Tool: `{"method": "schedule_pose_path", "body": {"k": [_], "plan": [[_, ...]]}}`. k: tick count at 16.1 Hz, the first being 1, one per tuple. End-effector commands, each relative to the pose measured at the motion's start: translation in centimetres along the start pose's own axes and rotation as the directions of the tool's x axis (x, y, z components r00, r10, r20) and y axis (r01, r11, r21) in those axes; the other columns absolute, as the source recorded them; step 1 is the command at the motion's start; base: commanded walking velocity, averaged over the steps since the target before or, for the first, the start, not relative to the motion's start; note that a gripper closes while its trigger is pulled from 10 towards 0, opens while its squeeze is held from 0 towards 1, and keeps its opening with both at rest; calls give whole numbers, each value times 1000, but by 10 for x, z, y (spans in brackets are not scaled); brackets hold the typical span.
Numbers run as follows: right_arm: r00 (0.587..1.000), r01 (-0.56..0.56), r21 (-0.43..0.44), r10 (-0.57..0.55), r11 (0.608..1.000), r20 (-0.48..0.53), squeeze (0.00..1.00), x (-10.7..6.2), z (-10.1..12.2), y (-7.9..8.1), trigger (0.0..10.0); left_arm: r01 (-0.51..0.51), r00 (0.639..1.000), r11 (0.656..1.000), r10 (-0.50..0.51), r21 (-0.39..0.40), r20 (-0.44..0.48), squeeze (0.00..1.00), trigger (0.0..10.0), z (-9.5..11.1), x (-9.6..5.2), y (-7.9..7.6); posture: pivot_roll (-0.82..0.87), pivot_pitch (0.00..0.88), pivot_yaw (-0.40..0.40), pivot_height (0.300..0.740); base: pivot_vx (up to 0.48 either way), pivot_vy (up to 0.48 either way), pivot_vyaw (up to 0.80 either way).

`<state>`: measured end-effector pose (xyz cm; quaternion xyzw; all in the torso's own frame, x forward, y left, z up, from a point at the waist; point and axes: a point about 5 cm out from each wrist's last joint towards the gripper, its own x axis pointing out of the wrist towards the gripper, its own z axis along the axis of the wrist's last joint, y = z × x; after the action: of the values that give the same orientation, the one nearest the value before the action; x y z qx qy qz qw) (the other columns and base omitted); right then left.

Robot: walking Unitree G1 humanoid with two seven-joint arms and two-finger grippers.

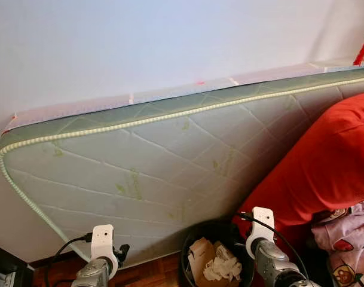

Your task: Clean up the room

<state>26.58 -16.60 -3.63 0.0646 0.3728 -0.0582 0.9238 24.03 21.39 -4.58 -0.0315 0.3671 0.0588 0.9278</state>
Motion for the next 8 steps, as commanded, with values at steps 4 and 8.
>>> {"method": "schedule_pose_path", "body": {"k": [4,8], "plan": [[1000,31,-85,-31,996,2,0,0,1,-1,10000,5,1000,1000,-5,2,-10,0,10000,-1,0,1,112,0,-16,740,0,0,0],[994,-9,-25,12,1000,110,0,-1,8,3,10000,5,1000,1000,-5,1,-8,0,10000,-1,0,1,109,0,-13,740,0,0,0]]}}
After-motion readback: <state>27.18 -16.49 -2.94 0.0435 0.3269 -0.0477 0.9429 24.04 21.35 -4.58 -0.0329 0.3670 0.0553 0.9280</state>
